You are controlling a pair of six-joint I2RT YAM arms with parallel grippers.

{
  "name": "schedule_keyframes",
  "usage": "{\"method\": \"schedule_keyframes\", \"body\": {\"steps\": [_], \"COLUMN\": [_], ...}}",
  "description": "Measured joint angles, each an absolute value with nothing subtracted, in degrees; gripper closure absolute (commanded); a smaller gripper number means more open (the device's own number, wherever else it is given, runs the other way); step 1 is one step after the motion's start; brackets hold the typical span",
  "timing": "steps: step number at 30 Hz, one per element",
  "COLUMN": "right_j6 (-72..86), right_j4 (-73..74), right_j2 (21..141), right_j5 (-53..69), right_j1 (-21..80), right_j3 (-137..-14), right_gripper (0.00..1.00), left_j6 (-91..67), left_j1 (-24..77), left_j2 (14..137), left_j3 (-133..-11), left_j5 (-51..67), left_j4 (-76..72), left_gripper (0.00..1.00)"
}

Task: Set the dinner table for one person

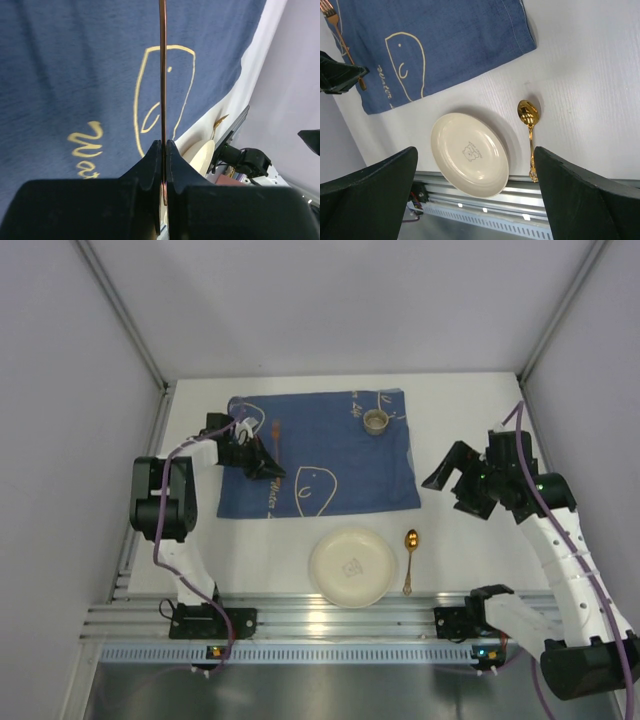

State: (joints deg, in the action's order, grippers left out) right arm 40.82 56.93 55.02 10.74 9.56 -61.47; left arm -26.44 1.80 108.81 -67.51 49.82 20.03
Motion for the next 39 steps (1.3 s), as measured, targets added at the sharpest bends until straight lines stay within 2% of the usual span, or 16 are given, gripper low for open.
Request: {"method": "schedule_keyframes", "body": {"steps": [6, 9, 16, 21, 22, 23, 24, 25, 32, 39], "right_j6": [40.5, 40.4, 40.0, 40.0, 40.0, 40.0, 39.9, 39.8, 37.3, 35.0], "right_j4": [56.7, 56.6, 56.4, 55.8, 55.7, 55.5, 55.4, 55.3, 53.8, 51.7], "right_j2": [56.1, 57.0, 57.6, 57.9, 57.9, 58.0, 58.1, 58.3, 59.4, 61.3], "right_j5": [11.5, 11.8, 12.0, 12.1, 12.1, 12.1, 12.1, 12.1, 12.1, 11.5], "right_j1": [9.5, 9.5, 9.5, 9.5, 9.5, 9.5, 9.5, 9.5, 9.5, 11.3], "right_j3": [-61.5, -61.5, -61.5, -61.5, -61.5, -61.5, -61.5, -61.5, -58.3, -46.6], "right_gripper": [0.00, 0.00, 0.00, 0.00, 0.00, 0.00, 0.00, 0.00, 0.00, 0.00], "left_j6": [-22.0, -19.3, -15.7, -14.8, -14.8, -14.8, -14.8, -15.7, -15.7, -16.8], "left_j1": [-1.8, -2.6, -3.0, -3.0, -3.0, -3.0, -3.0, -3.0, -3.0, -3.1], "left_j2": [113.9, 116.3, 121.1, 123.1, 123.0, 122.9, 122.8, 122.2, 117.4, 106.5], "left_j3": [-76.8, -81.5, -82.9, -82.8, -82.9, -82.9, -83.0, -83.2, -83.6, -83.5], "left_j5": [51.7, 51.5, 47.1, 44.1, 43.9, 43.8, 44.1, 45.9, 36.2, 28.2], "left_j4": [27.0, 29.8, 38.7, 43.0, 43.4, 43.8, 44.2, 45.1, 47.4, 48.6], "left_gripper": [1.00, 0.92, 0.85, 0.67, 0.56, 0.39, 0.15, 0.02, 0.02, 0.02]}}
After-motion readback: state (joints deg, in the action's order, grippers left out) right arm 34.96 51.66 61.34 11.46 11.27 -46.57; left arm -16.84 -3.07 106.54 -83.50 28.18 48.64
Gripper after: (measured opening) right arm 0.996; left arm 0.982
